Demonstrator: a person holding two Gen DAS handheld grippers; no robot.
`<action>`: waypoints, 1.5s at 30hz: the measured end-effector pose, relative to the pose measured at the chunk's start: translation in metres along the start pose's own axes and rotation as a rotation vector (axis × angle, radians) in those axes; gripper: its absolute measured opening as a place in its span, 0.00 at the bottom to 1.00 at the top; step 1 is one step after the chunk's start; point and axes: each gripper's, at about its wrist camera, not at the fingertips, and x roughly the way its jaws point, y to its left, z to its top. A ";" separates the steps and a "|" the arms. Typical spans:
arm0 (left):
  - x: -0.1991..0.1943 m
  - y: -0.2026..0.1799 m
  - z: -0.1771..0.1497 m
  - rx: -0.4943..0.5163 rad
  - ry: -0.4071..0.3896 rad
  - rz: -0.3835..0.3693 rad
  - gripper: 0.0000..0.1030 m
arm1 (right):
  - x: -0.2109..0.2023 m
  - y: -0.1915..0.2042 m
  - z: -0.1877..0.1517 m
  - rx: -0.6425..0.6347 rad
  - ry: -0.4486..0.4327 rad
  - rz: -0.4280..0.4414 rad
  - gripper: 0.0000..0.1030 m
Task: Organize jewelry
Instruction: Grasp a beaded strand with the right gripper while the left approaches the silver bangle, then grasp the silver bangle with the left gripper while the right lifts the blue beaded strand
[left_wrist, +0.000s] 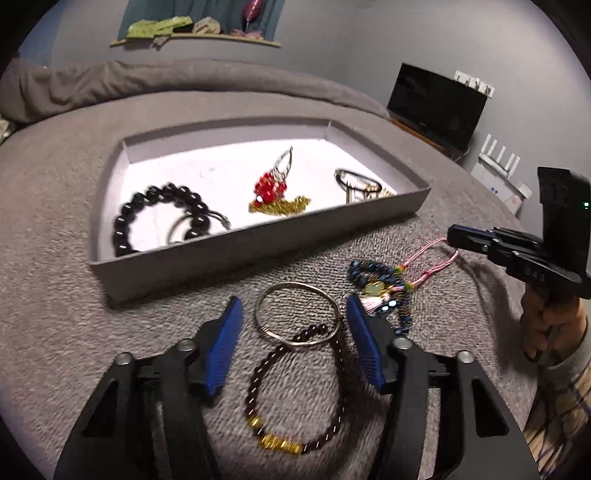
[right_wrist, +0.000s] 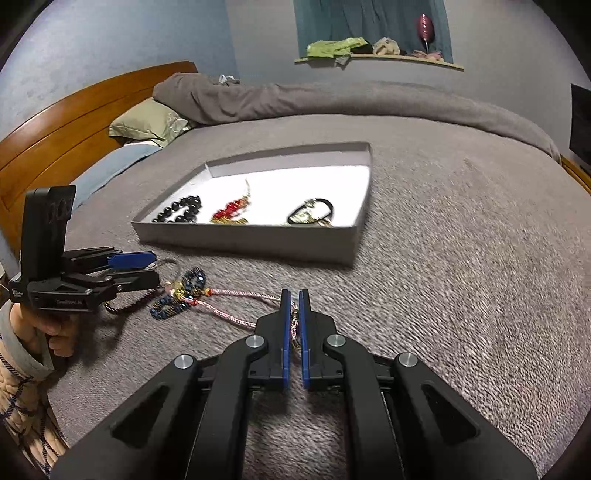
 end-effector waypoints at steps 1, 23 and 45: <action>0.003 -0.001 0.000 0.003 0.007 0.008 0.49 | 0.002 -0.002 -0.001 0.003 0.010 -0.005 0.04; -0.034 0.000 0.001 0.031 -0.097 0.044 0.48 | 0.045 0.066 0.022 -0.090 0.040 0.128 0.36; -0.049 0.009 0.009 0.016 -0.140 0.054 0.48 | 0.018 0.070 0.042 -0.073 -0.039 0.220 0.07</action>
